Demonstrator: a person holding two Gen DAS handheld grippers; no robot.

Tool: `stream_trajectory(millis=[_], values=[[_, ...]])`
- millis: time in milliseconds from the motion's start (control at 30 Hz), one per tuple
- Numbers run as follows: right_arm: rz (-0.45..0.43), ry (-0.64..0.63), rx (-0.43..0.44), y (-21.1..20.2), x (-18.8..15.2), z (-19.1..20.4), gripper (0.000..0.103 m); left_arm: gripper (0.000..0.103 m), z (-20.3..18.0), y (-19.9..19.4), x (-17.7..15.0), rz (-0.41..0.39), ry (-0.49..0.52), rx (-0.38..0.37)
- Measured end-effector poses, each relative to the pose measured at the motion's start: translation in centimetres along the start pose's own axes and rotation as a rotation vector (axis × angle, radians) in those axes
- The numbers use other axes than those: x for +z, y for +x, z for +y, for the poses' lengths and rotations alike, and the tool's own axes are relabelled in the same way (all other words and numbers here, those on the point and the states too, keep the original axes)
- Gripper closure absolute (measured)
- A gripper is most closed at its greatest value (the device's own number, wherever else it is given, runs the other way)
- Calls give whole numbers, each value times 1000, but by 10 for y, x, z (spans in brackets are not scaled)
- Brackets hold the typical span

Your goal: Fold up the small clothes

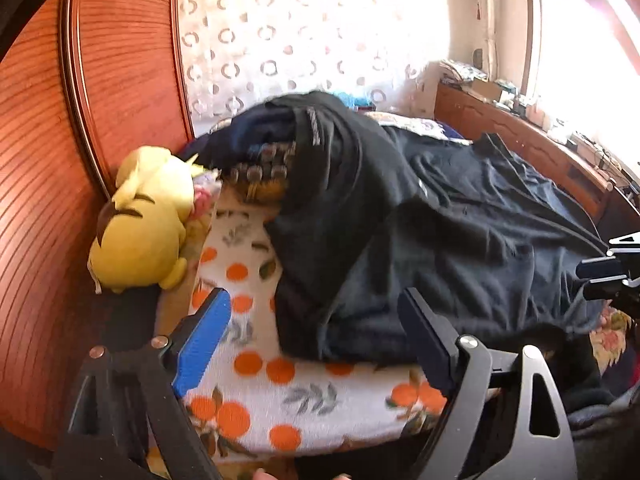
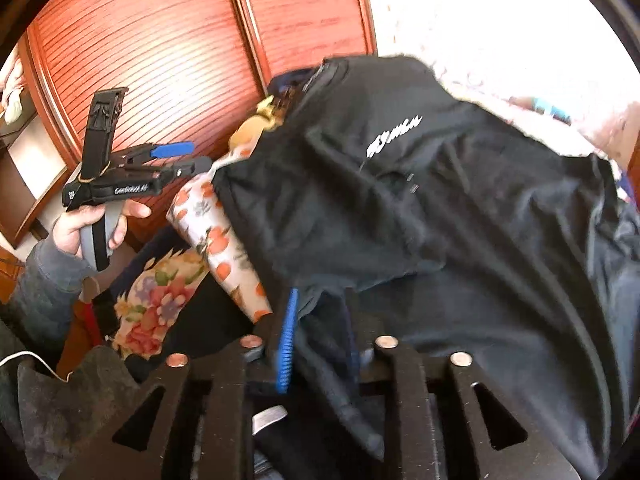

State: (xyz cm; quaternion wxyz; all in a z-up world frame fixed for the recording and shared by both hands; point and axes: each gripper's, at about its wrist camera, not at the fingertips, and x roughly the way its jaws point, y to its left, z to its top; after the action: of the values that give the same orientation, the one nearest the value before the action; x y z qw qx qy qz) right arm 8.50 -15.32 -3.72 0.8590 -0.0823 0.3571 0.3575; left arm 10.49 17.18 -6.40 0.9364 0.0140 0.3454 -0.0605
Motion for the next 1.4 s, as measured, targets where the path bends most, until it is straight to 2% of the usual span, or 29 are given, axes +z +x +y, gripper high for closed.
stream_trajectory(millis=[33,100,167,333,567,633,767,1000,1167,1400], values=[[-13,-5,-11,-3,2,-2,60,17,-3,2,6,-10,0,0],[-37,-19,-47,-6,9,-8,57,15,-8,8,17,-11,9,16],[-51,-29,-69,-7,16,-9,56,15,-15,17,27,-5,22,37],[-114,-28,-117,-1,40,-28,56,15,-36,41,48,19,53,20],[-148,-41,-145,15,69,-45,56,15,-61,61,69,32,89,13],[-153,-40,-150,20,78,-51,56,15,-62,66,77,49,84,-13],[-170,-23,-145,35,104,-69,56,19,-58,72,98,71,79,-60],[-173,-35,-132,80,146,-92,56,19,-33,82,141,72,49,-121],[-151,-36,-103,121,167,-110,56,24,-5,106,178,70,51,-104],[-118,-15,-80,154,177,-137,56,35,25,155,235,123,30,-116]])
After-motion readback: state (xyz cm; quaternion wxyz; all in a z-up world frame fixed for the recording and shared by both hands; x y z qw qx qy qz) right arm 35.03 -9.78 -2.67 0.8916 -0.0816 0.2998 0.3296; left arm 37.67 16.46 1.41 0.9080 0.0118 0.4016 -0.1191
